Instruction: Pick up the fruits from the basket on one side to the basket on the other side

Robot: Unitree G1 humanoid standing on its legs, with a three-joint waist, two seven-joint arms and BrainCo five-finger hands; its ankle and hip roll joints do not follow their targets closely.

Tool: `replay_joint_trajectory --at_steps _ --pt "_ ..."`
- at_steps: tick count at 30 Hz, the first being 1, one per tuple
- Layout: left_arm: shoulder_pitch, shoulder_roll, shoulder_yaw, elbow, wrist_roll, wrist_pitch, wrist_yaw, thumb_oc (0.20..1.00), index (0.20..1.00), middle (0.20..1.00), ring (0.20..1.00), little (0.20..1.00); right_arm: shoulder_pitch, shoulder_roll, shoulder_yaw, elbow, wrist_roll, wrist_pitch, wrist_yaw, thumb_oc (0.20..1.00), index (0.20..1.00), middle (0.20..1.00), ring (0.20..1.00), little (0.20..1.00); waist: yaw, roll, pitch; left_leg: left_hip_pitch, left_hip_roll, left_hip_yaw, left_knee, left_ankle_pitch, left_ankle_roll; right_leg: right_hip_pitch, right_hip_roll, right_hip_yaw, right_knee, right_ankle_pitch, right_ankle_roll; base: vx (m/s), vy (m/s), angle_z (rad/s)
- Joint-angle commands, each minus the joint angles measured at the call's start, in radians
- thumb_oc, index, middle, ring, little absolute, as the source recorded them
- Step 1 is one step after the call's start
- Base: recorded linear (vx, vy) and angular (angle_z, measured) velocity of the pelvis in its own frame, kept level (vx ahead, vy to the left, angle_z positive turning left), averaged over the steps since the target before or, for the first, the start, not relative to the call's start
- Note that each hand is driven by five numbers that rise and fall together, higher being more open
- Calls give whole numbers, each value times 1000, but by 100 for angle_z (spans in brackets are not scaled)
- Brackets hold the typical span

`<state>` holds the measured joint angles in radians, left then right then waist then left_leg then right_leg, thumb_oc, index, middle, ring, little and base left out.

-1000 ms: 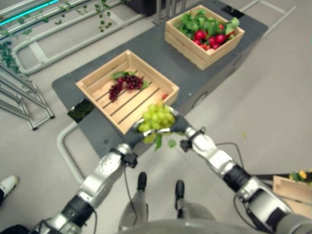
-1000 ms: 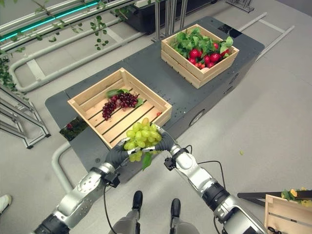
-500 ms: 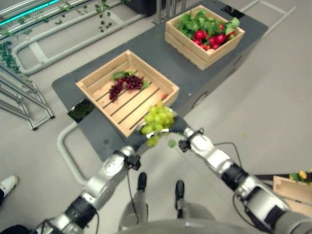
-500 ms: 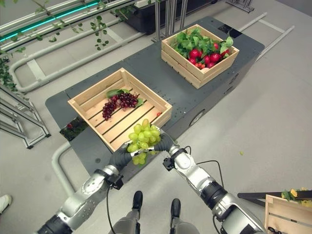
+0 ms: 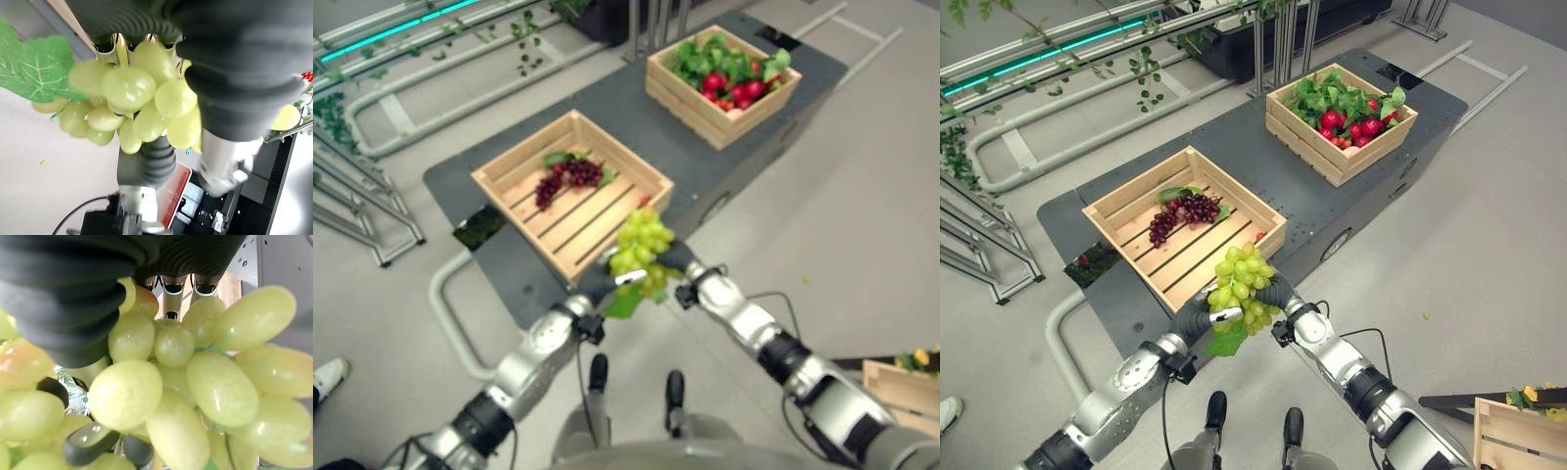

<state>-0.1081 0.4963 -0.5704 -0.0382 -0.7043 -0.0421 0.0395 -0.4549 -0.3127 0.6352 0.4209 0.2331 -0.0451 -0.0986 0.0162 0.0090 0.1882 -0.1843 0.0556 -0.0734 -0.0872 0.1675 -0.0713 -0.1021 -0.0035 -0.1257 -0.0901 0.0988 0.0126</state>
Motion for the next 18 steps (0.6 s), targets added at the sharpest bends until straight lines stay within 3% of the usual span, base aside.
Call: replay_joint_trajectory --at_steps 1,7,18 --pt "-86 -20 -13 -88 -18 -51 -41 1000 1000 1000 1000 1000 -17 109 -17 -36 40 -59 9 200 200 200 200 200 25 -61 -27 85 -58 -32 0 -146 75 -11 -22 13 12 -20 77 0 0 0" --pt "-69 -23 2 -88 -10 -54 -41 1000 1000 1000 1000 1000 3 105 -42 -25 58 -63 4 200 200 200 200 200 26 -61 -34 88 -55 -37 0 -144 72 -6 -20 6 11 -23 75 -4 -23 7" --pt "99 -30 179 -81 47 -96 -20 1000 1000 1000 1000 1000 99 57 -154 -51 87 -82 -20 200 200 200 200 200 39 -64 -44 101 -48 -54 0 -139 62 16 -13 -20 15 -34 67 3 -29 6"
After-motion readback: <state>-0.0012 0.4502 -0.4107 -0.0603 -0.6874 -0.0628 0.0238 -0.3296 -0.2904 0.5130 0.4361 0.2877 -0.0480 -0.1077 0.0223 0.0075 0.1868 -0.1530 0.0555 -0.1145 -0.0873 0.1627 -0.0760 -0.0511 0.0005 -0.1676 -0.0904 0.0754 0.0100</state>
